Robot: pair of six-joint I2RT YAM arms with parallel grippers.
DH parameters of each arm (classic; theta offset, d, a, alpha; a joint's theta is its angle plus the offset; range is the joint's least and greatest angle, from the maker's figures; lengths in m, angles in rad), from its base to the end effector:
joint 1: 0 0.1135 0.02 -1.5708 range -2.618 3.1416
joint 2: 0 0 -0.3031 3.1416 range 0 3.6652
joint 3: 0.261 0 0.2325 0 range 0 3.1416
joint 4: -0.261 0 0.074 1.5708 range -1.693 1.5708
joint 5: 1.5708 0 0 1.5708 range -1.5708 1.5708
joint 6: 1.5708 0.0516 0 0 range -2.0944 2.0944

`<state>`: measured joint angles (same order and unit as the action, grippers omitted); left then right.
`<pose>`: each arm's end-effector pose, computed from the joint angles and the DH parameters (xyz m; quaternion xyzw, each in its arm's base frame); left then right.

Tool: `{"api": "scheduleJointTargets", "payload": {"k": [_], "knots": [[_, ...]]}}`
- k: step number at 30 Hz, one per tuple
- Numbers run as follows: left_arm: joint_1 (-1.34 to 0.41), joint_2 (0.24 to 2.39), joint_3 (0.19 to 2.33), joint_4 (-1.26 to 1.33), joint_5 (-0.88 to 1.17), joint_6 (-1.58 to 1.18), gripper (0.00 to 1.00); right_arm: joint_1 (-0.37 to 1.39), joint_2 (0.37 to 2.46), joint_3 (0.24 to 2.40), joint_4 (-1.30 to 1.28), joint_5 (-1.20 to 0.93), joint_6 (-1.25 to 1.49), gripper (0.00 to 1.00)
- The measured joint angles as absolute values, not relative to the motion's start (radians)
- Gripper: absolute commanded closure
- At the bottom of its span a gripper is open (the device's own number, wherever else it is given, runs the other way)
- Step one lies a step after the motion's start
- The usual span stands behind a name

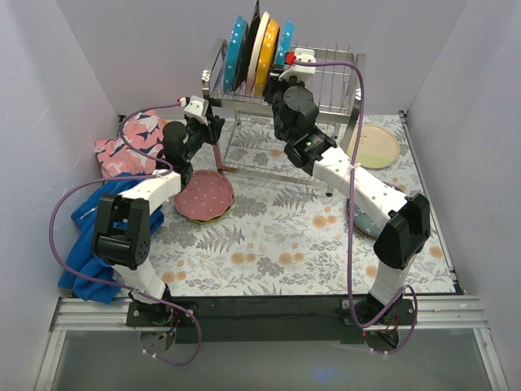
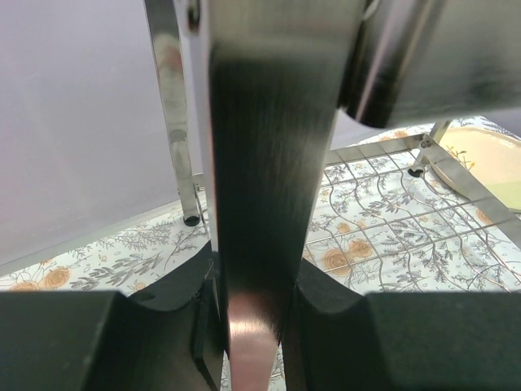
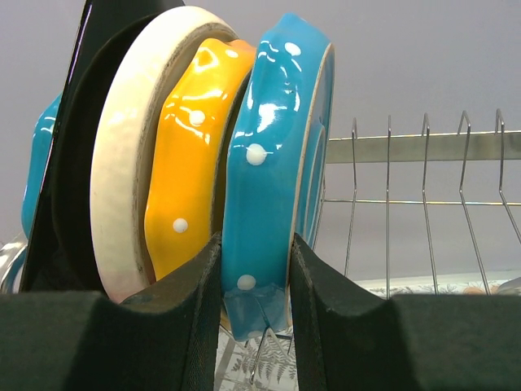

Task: Unload the plates from the dish rack
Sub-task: Unload the plate from the dish rack.

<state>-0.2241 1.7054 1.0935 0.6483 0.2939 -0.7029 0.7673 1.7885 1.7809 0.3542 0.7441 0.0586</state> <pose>0.3889 -0.1040 0.3384 -0.0604 0.6920 -0.4093 0.5915 0.3236 0.2635 0.5058 0.0933 0.6053 0.1147 0.7822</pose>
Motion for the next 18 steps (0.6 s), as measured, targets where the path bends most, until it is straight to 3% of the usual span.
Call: {"api": "scheduleJointTargets", "payload": {"k": [2, 3, 7, 18], "knots": [[-0.225, 1.705, 1.093, 0.649, 0.294, -0.703, 1.0, 0.767, 1.787, 1.771, 0.37, 0.744, 0.059, 0.96], [-0.225, 1.704, 1.092, 0.65, 0.294, -0.703, 1.0, 0.767, 1.787, 1.771, 0.373, 0.744, 0.058, 0.81], [-0.225, 1.704, 1.089, 0.657, 0.294, -0.703, 1.0, 0.767, 1.787, 1.771, 0.372, 0.745, 0.058, 0.64], [-0.225, 1.701, 1.074, 0.682, 0.294, -0.704, 1.0, 0.774, 1.789, 1.773, 0.371, 0.778, 0.064, 0.55]]}}
